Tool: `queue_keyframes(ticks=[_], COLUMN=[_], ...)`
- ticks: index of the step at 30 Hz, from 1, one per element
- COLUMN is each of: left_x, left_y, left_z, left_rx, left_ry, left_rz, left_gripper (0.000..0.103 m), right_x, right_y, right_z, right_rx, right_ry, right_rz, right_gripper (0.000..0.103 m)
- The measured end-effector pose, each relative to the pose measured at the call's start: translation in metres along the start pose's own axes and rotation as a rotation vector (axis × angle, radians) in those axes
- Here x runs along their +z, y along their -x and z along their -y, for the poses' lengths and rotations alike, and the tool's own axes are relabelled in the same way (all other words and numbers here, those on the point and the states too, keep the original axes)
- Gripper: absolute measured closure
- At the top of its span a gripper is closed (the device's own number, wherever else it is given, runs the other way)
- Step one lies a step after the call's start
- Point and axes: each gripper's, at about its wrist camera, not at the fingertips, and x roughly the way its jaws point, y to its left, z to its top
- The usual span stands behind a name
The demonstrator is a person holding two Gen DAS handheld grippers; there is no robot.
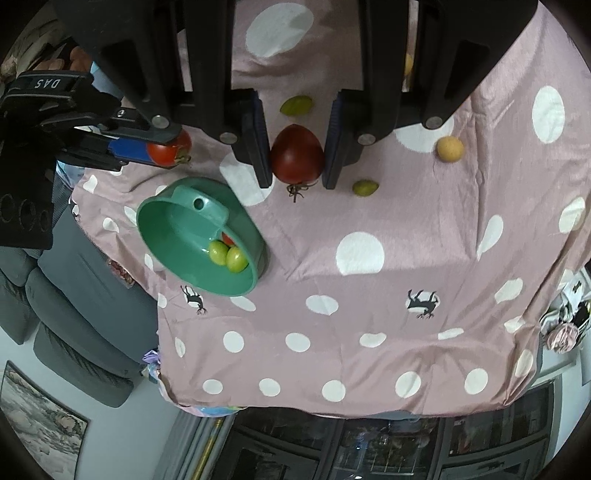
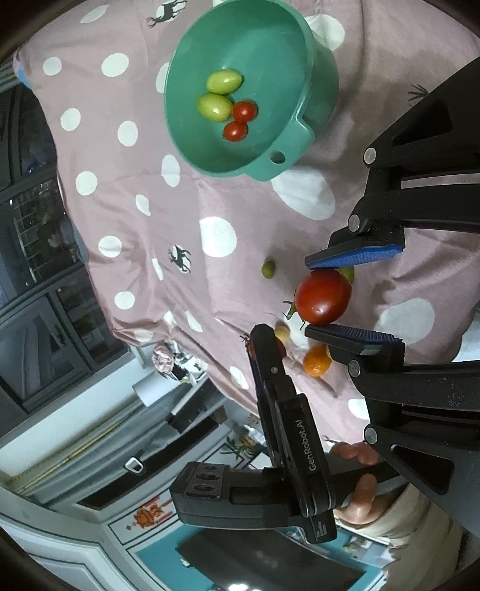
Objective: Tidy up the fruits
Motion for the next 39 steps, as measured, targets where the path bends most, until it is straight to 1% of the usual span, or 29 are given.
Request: queue_keyframes(ticks=[7, 19, 29, 35, 39], left_x=[0.011, 0.036, 0.052, 0.057, 0.056], left_y=[-0.006, -0.027, -0.058, -0.085, -0.103], left_z=[0.014, 0.042, 0.061, 0.071, 0.081], left_rx=[-0.024, -0.065, -0.100, -0.132, -0.148], left_ry=[-0.045, -0.121, -0.148, -0.150, -0.168], left_rz=[0.012, 0.022, -0.001, -0.037, -0.063], left_gripper=[0.076, 0.076, 0.076, 0.076, 0.076], right_x=[0.003, 0.009, 0.015, 0.017, 0.017], right_y=[0.006, 0.020, 0.031, 0.034, 0.033], right_z=[0.009, 0.038, 0.069, 0.092, 0.106], right_rx=[-0.030, -0.090, -0.147, -0.190, -0.224], right_ry=[-0.018, -0.076, -0.125, -0.158, -0.170], right_rz=[0.034, 0.092, 0.142, 0.158, 0.157], right_gripper=[0.071, 0.071, 0.071, 0.071, 0.071])
